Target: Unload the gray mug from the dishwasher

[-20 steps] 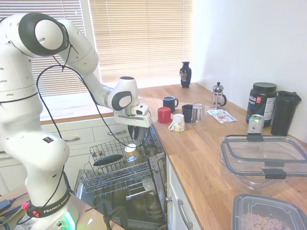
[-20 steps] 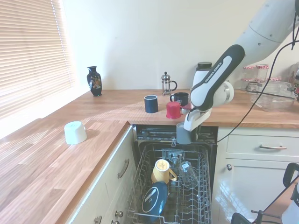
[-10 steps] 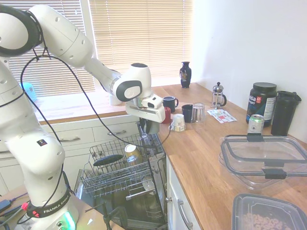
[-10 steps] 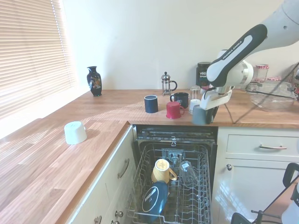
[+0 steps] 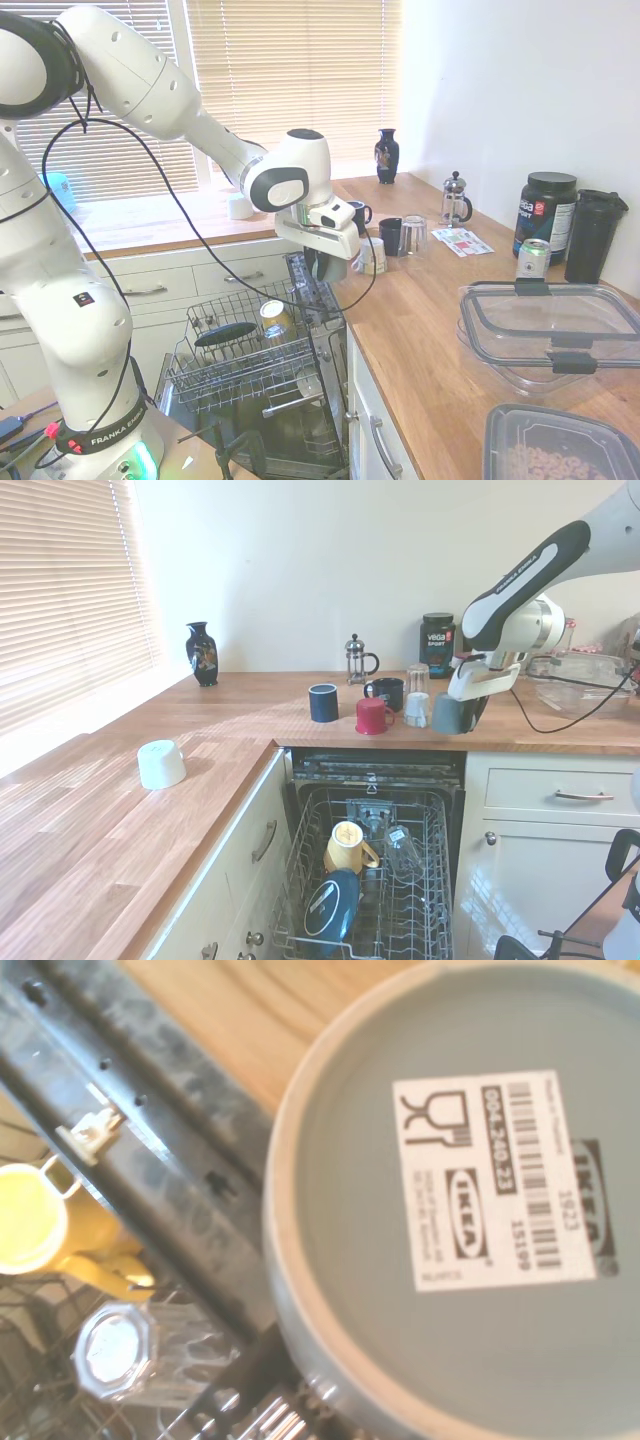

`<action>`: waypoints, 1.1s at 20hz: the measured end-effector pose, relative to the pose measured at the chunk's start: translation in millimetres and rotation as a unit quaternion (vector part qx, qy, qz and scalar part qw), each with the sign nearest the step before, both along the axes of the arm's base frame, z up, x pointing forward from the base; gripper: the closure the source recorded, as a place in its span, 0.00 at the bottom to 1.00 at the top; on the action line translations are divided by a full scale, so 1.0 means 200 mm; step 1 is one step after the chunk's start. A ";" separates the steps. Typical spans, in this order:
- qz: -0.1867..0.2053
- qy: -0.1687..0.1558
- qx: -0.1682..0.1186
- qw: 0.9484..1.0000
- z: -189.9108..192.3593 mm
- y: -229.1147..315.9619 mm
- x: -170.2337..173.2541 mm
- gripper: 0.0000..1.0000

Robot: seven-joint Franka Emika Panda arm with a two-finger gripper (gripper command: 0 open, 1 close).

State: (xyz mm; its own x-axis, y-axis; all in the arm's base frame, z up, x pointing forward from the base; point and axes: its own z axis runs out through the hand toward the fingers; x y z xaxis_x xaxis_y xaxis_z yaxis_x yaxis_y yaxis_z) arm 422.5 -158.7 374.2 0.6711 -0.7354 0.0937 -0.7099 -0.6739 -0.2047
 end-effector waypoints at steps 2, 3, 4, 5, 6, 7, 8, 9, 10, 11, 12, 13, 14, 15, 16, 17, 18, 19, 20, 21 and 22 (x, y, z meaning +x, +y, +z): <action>-0.006 0.001 0.001 1.000 0.00 -0.03 0.01 1.00; -0.010 0.002 0.002 1.000 -0.01 -0.04 0.03 1.00; -0.011 0.005 0.003 1.000 -0.03 -0.05 0.04 1.00; -0.012 0.009 0.004 1.000 -0.05 -0.06 0.06 1.00; -0.013 0.013 0.005 1.000 -0.07 -0.06 0.08 1.00; -0.014 0.017 0.006 1.000 -0.09 -0.07 0.10 1.00; -0.015 0.021 0.007 1.000 -0.11 -0.07 0.12 1.00; -0.016 0.024 0.007 1.000 -0.13 -0.08 0.14 1.00; -0.018 0.026 0.008 0.999 -0.15 -0.09 0.16 1.00; -0.021 0.027 0.008 0.999 -0.17 -0.10 0.17 1.00; -0.023 0.027 0.009 0.999 -0.18 -0.11 0.19 1.00; -0.025 0.027 0.009 0.999 -0.18 -0.12 0.21 1.00; -0.027 0.027 0.008 0.999 -0.18 -0.13 0.22 1.00; -0.028 0.027 0.008 0.999 -0.18 -0.15 0.24 1.00; -0.030 0.027 0.007 0.999 -0.18 -0.16 0.26 1.00; -0.033 0.028 0.007 0.999 -0.18 -0.18 0.27 1.00; -0.038 0.031 0.009 0.999 -0.18 -0.19 0.28 0.00; -0.043 0.035 0.011 0.998 -0.17 -0.20 0.30 0.00; -0.046 0.039 0.013 0.998 -0.17 -0.21 0.31 0.00; -0.048 0.042 0.015 0.998 -0.17 -0.21 0.32 0.00; -0.050 0.045 0.016 0.998 -0.17 -0.22 0.33 0.00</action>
